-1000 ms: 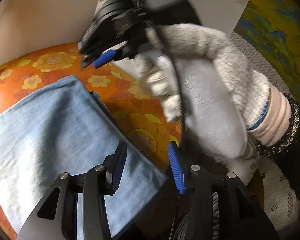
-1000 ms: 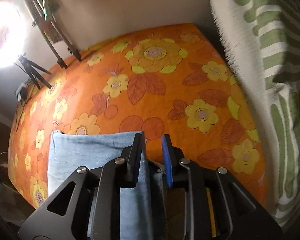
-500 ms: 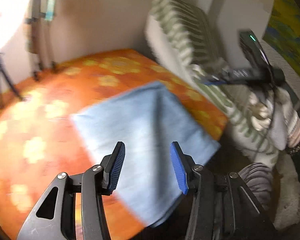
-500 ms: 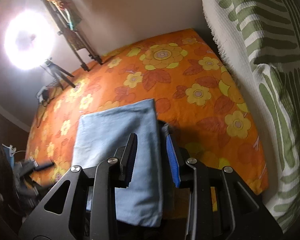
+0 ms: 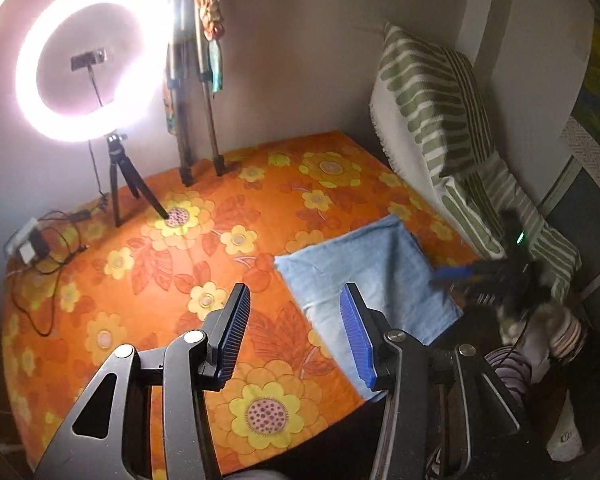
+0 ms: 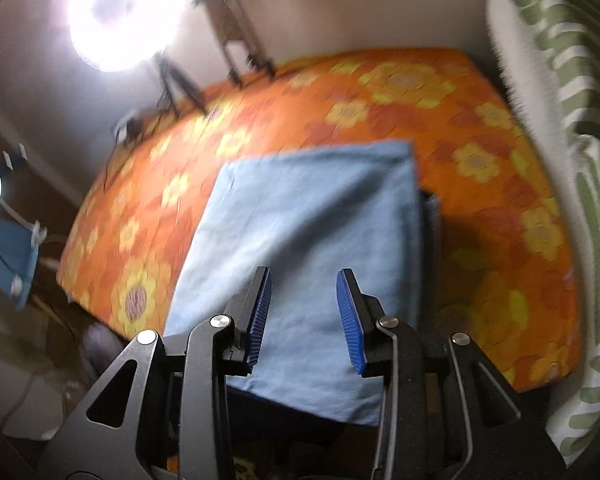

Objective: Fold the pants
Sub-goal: 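Open both tools and release the folded jeans on the bed, then move both open tools to the folded jeans bundle edge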

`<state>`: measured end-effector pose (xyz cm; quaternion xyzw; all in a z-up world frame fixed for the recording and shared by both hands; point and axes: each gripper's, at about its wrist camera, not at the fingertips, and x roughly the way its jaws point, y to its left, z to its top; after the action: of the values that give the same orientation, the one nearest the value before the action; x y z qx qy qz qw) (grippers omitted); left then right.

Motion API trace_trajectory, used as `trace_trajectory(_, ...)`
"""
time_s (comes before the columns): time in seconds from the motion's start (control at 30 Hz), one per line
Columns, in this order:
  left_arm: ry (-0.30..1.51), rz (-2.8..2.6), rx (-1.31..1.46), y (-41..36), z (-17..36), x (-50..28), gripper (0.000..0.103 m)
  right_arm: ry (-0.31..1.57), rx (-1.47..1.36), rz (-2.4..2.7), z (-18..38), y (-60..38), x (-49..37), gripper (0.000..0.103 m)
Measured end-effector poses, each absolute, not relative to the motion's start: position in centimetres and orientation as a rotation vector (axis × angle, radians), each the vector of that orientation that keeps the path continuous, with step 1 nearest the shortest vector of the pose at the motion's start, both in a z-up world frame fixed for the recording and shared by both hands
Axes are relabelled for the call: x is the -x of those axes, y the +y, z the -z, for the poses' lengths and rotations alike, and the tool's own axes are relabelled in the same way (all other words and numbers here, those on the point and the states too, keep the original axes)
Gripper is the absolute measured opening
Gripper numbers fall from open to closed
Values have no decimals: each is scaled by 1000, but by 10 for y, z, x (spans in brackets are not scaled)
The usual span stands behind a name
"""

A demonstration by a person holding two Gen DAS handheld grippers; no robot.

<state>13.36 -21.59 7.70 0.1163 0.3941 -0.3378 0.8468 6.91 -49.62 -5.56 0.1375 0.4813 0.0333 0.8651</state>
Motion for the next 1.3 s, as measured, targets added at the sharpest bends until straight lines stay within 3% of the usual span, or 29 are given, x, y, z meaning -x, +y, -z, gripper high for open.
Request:
trace_trajectory(0.2, 813, 706, -243, -224, -92, -131, 46, 1139, -213, -125, 99, -464, -71, 35)
trace_trajectory(0.43, 841, 730, -259, -242, -69, -131, 46, 1272, 32, -110, 125, -449, -59, 35)
trace_trajectory(0.73, 930, 772, -223, -263, -17, -134, 46, 1228, -69, -134, 108, -481, -40, 35)
trace_trajectory(0.83, 978, 785, -172, -268, 9, -143, 46, 1133, -159, -88, 86, -508, -40, 46)
trace_trajectory(0.9, 1003, 791, -157, -273, 27, -147, 46, 1059, -209, -12, 74, -531, -44, 65)
trace_trajectory(0.97, 1002, 785, -163, -279, 41, -150, 46, 1000, -282, 32, 68, -550, -50, 72)
trace_trajectory(1.17, 1042, 781, -103, -287, 75, -161, 46, 938, -420, 103, 76, -588, -74, 77)
trace_trajectory(1.3, 1058, 780, -54, -290, 92, -171, 59, 935, -439, 109, 91, -593, -89, 81)
